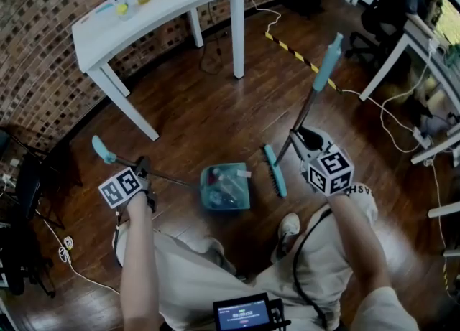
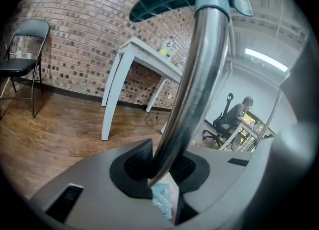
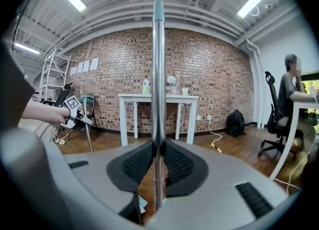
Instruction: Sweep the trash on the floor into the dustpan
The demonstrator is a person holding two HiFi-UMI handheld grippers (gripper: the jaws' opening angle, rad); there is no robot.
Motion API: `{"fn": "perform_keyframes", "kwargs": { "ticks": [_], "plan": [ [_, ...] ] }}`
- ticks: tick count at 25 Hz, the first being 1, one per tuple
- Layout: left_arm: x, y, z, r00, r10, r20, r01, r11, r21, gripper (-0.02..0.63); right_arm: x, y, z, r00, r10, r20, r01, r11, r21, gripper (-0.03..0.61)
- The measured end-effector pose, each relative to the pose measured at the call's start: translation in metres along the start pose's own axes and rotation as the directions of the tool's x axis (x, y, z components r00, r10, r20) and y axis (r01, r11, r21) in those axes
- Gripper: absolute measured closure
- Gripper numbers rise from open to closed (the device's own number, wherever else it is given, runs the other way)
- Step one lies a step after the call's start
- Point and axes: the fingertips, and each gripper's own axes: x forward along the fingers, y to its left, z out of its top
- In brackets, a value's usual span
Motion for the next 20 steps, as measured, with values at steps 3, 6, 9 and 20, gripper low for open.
{"fn": "perform_keyframes", "kwargs": {
  "ticks": [3, 6, 9, 20],
  "plan": [
    [-0.003, -0.001, -0.004, 1.0, 0.008, -0.009, -0.008, 1.0, 0.018, 0.554, -0.001, 0.001, -0.005, 1.0, -0.01, -0.018, 0.01, 1.0, 0.017, 0.488],
    [-0.006, -0.003, -0.008, 1.0, 0.021, -0.012, -0.021, 0.999, 0.027, 0.551, -0.008, -0.005, -0.008, 0.999, -0.023, -0.026, 0.024, 0.999, 0.033, 0.488],
    [0.0, -0.009, 0.0, 1.0, 0.025, -0.004, -0.024, 0.999, 0.037, 0.551, -0.01, -0.02, -0.004, 0.999, -0.046, -0.017, 0.046, 0.998, 0.044, 0.488],
    [0.009, -0.013, 0.0, 1.0, 0.012, -0.013, -0.012, 1.0, 0.006, 0.546, -0.01, -0.036, -0.007, 0.995, -0.093, -0.026, 0.095, 0.99, 0.107, 0.488]
  ]
}}
